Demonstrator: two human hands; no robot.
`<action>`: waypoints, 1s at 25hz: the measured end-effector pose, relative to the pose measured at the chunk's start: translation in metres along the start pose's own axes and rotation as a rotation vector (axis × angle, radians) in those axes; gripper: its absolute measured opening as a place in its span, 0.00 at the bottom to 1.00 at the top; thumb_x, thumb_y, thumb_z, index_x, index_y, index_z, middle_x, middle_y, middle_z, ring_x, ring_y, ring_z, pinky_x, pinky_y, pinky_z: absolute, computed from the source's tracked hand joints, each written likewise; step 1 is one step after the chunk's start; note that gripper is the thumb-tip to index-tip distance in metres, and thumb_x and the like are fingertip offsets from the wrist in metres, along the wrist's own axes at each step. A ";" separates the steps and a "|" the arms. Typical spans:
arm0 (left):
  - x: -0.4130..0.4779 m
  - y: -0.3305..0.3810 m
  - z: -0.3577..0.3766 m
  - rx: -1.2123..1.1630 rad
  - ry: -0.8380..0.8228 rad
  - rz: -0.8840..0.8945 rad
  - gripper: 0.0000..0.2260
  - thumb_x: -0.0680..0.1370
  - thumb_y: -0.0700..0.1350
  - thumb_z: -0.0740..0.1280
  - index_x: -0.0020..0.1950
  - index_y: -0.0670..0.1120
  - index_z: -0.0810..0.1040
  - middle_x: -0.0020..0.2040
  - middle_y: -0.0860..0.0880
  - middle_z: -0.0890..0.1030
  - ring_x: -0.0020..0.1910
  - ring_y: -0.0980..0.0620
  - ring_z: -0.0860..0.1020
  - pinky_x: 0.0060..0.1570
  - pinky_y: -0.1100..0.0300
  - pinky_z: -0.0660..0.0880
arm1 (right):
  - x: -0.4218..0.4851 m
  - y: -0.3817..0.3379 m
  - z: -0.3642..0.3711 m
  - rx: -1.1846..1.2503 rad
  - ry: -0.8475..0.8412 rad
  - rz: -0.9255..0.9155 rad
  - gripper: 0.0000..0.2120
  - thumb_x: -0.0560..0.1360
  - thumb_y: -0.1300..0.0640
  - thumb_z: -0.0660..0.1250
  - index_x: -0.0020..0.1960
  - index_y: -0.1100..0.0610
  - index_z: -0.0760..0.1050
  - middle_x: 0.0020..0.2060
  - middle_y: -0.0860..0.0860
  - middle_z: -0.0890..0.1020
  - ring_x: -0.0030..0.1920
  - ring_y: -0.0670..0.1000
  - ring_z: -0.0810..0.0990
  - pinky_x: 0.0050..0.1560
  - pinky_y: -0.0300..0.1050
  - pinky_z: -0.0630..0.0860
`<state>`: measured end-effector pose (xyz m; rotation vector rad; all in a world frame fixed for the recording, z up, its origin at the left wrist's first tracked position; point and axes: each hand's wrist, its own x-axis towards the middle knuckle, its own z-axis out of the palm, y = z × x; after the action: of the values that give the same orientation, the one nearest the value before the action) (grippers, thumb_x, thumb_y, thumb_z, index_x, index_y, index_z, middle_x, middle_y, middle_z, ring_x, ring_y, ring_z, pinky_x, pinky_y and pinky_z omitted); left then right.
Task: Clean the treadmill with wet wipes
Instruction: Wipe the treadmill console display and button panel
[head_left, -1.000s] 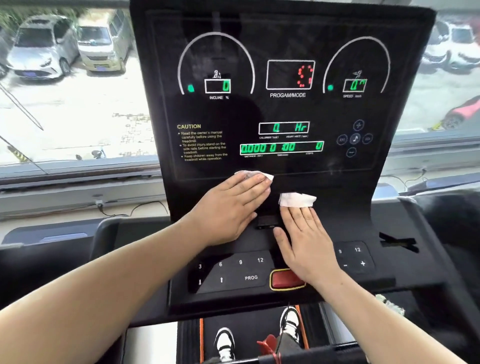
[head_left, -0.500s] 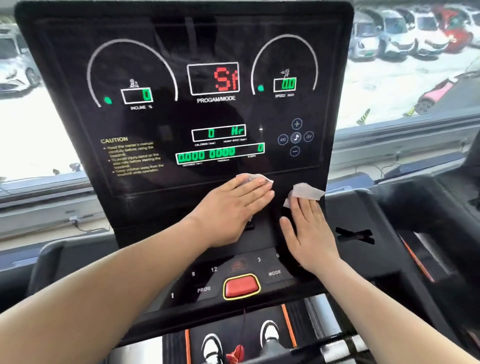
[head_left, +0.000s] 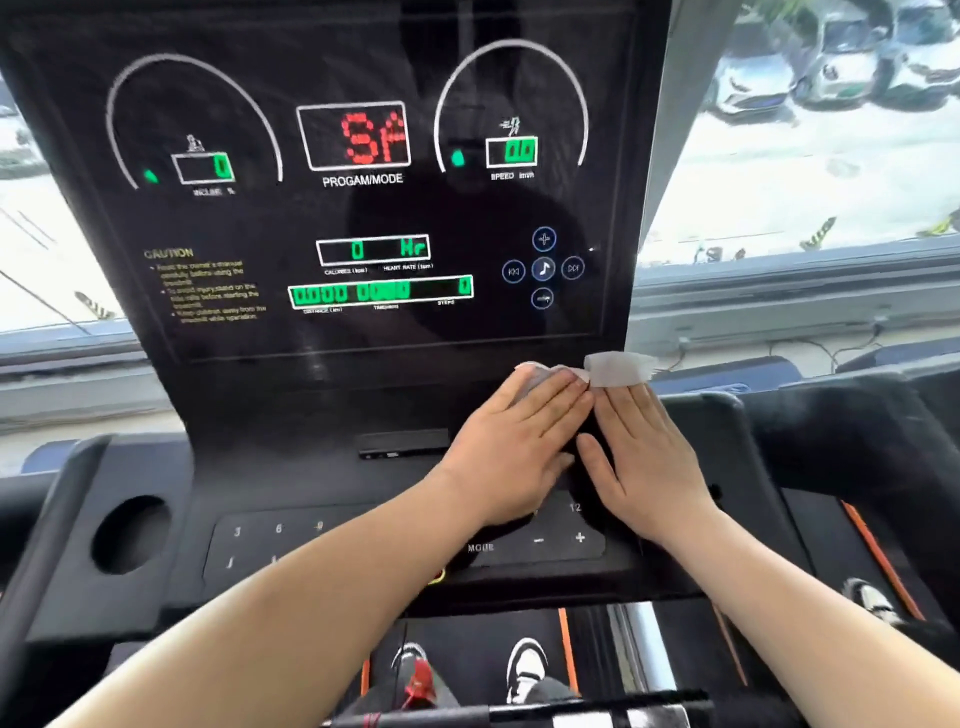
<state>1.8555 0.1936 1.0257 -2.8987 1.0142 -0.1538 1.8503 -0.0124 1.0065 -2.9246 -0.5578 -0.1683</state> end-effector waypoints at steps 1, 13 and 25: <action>-0.002 0.007 0.005 -0.013 -0.029 -0.004 0.30 0.85 0.57 0.49 0.83 0.44 0.50 0.83 0.46 0.50 0.83 0.48 0.44 0.80 0.44 0.46 | -0.005 0.002 0.005 0.009 -0.012 -0.012 0.33 0.84 0.42 0.47 0.82 0.60 0.56 0.82 0.56 0.57 0.83 0.54 0.50 0.81 0.56 0.53; -0.071 -0.018 0.006 -0.166 -0.107 -0.199 0.27 0.85 0.57 0.42 0.84 0.50 0.51 0.83 0.55 0.50 0.81 0.58 0.42 0.80 0.50 0.46 | -0.014 -0.050 0.019 0.053 -0.105 -0.181 0.35 0.84 0.36 0.42 0.83 0.55 0.56 0.82 0.49 0.57 0.82 0.49 0.50 0.82 0.51 0.51; -0.196 -0.066 0.016 -0.203 -0.054 -0.592 0.28 0.83 0.56 0.41 0.83 0.49 0.54 0.83 0.53 0.50 0.82 0.57 0.47 0.81 0.51 0.47 | 0.032 -0.198 0.027 0.195 -0.152 -0.335 0.34 0.83 0.33 0.41 0.81 0.50 0.63 0.78 0.45 0.67 0.80 0.46 0.59 0.81 0.49 0.55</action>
<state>1.7453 0.3680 1.0014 -3.2746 0.1427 0.0026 1.8076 0.1855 1.0116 -2.6499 -1.0244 0.0679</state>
